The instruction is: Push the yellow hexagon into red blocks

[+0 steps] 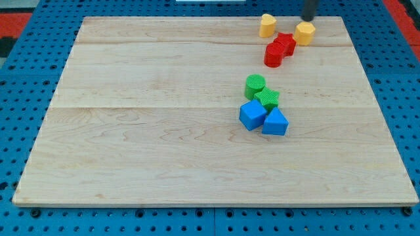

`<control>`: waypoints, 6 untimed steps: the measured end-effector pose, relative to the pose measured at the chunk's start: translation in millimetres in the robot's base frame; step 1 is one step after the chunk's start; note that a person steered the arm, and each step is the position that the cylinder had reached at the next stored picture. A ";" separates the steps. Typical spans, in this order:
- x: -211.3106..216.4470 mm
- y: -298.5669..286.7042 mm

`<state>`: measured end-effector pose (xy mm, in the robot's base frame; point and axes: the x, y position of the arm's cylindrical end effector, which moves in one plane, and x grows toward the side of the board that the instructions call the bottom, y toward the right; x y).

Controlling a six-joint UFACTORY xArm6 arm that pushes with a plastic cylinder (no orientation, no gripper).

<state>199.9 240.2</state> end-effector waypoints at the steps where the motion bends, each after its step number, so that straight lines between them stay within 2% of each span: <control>1: 19.2 27.2; 4: 31.7 -52.2; 5: 24.6 -69.1; 6: -7.7 -74.7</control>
